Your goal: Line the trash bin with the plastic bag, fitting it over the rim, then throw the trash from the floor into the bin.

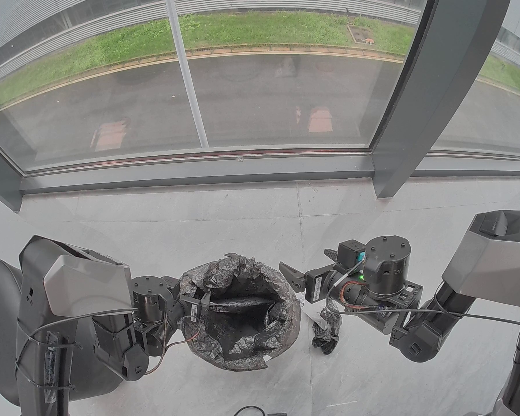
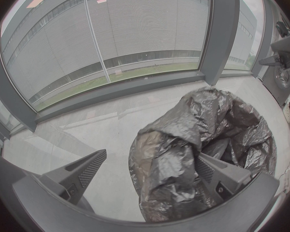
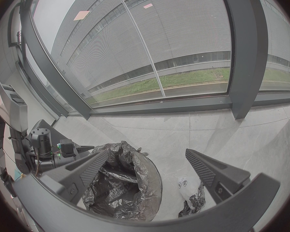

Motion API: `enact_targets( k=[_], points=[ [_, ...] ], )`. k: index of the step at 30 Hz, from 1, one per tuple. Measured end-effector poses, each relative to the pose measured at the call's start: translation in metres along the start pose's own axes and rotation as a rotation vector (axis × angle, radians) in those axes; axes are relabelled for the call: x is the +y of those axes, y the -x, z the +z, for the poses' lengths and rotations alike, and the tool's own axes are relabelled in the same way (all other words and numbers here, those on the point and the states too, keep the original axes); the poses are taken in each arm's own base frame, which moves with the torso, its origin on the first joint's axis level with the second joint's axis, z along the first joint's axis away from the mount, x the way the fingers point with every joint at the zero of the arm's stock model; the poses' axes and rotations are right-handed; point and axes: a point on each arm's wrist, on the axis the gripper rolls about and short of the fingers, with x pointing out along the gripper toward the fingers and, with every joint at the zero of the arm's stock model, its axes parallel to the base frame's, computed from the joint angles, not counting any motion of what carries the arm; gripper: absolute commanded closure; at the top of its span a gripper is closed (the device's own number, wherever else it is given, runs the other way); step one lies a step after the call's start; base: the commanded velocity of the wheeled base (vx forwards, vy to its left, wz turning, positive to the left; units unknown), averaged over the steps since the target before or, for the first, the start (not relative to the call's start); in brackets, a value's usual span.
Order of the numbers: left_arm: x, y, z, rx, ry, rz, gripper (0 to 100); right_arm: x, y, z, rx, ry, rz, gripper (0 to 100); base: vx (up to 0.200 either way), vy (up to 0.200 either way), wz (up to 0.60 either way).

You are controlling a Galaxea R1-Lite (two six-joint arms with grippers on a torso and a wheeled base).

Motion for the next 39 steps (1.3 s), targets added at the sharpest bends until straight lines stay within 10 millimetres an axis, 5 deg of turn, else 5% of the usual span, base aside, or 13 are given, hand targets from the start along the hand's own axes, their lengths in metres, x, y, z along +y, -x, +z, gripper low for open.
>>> enact_targets(
  k=[17, 39],
  points=[
    [-0.013, 0.024, 0.032, -0.087, 0.001, -0.035, 0, 0.0, 0.0, 0.0, 0.0, 0.002, -0.002, 0, 0.0, 0.0, 0.0],
    [-0.006, 0.013, 0.044, -0.142, 0.06, -0.008, 0, -0.001, 0.0, 0.001, -0.001, 0.001, -0.003, 0, 0.0, 0.0, 0.0]
  ],
)
